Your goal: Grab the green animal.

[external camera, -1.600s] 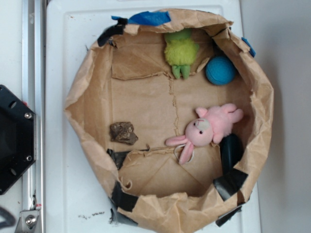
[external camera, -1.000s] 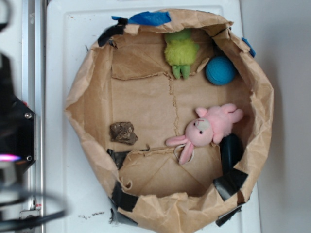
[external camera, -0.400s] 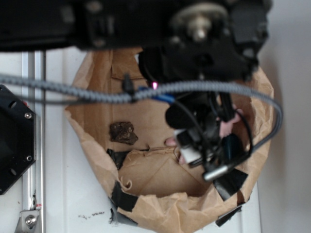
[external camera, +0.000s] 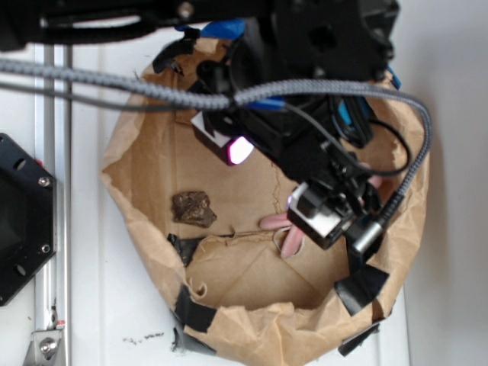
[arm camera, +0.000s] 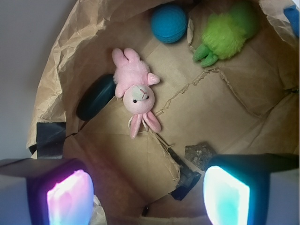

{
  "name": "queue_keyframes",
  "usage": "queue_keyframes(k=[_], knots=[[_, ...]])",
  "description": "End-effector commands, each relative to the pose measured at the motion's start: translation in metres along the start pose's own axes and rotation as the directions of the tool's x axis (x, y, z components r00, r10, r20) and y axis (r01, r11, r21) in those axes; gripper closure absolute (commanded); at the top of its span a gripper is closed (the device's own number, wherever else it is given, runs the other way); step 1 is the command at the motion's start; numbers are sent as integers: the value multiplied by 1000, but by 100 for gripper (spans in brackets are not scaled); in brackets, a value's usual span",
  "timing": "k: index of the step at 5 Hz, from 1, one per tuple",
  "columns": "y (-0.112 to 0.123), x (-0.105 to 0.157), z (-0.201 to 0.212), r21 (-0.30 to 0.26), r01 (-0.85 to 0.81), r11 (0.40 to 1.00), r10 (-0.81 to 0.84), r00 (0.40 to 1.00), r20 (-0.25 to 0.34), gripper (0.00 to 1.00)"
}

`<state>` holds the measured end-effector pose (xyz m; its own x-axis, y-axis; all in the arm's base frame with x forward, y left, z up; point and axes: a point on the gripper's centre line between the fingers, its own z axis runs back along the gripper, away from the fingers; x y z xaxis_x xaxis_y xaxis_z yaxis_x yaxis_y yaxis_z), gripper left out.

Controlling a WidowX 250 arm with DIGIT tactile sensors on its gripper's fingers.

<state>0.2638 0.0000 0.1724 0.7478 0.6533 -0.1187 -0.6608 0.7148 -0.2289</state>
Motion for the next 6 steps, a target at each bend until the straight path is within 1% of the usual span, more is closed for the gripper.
queue_keyframes(k=[1,2,3,4,5,6], knots=[[11,17,-3,-10,-154,988,153,968,198,0],[11,35,-14,9,-221,975,209,931,300,0],[16,48,-22,4,-298,954,281,903,324,0],[24,56,-27,-14,-349,937,332,877,346,0],[45,57,-41,-19,-404,915,380,843,380,0],[54,55,-52,6,-422,906,388,838,383,0]])
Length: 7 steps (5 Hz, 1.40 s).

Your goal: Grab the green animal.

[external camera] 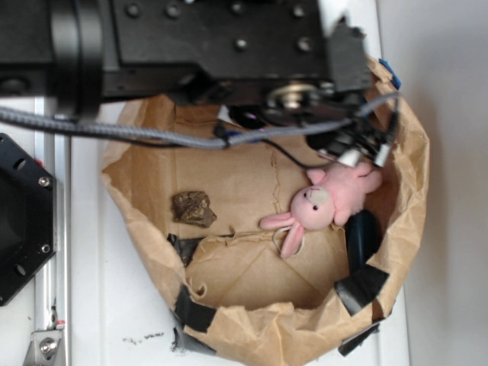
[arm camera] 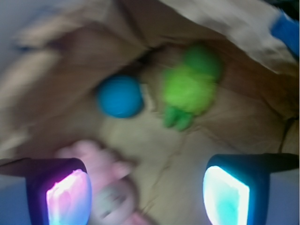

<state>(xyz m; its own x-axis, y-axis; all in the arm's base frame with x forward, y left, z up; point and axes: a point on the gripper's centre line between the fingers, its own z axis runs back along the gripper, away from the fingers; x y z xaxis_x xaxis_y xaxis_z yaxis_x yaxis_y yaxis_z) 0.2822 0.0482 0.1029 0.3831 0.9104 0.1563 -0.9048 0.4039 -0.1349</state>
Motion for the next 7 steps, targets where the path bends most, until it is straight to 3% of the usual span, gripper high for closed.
queue_keyframes(k=[1,4,7], knots=[[20,12,-7,16,-58,998,57,998,35,0],[6,43,-17,40,-198,979,195,978,68,0],[42,26,-23,119,-269,956,257,960,113,0]])
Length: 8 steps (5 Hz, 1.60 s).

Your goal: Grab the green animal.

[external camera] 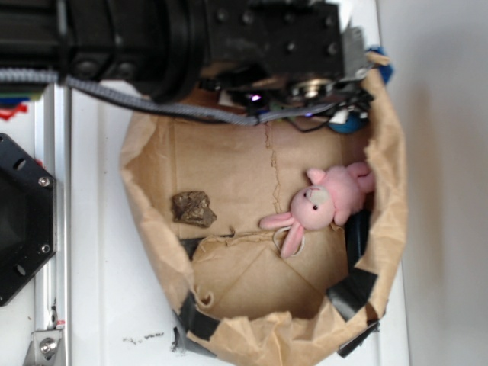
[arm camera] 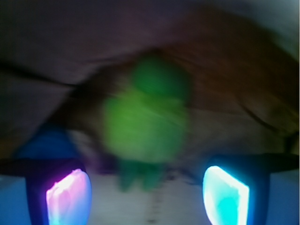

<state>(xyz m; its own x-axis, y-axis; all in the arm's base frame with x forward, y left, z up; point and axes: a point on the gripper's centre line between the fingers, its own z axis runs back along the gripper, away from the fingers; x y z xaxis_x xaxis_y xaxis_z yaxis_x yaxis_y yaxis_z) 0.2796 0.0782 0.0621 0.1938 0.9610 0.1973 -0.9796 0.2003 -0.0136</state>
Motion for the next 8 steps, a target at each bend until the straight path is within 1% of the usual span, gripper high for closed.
queue_keyframes(k=[1,2,3,4,5,7,8], knots=[[27,10,12,-15,-91,996,92,995,34,0],[27,12,11,-19,-99,995,100,994,37,0],[21,17,10,-46,-98,994,101,994,47,0],[13,23,8,-83,-96,992,100,994,49,0],[1,27,7,-96,-83,992,89,995,53,0],[-8,26,-6,-71,-55,996,59,997,54,0],[-10,24,-13,-45,-35,998,38,998,56,0]])
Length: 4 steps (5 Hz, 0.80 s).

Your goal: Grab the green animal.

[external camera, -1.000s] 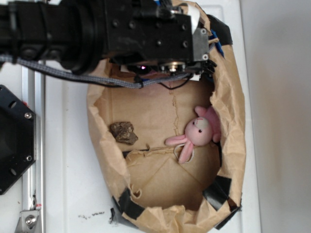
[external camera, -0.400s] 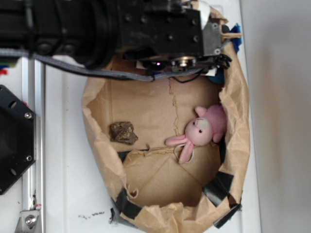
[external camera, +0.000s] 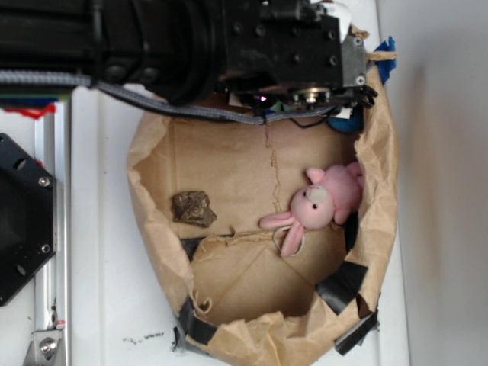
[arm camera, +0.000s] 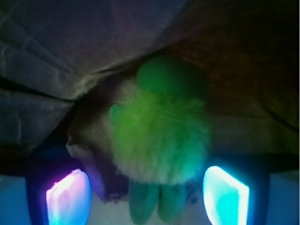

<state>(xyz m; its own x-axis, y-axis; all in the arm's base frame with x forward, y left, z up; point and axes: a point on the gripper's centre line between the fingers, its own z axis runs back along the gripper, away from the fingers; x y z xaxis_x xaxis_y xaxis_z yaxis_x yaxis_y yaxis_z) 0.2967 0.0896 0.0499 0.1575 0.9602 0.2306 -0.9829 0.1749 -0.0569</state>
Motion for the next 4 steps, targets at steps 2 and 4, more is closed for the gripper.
queue_keyframes(k=[2,4], knots=[[3,13,0,2,8,1000,-8,1000,9,0],[8,11,-1,15,17,1000,-17,1000,10,100]])
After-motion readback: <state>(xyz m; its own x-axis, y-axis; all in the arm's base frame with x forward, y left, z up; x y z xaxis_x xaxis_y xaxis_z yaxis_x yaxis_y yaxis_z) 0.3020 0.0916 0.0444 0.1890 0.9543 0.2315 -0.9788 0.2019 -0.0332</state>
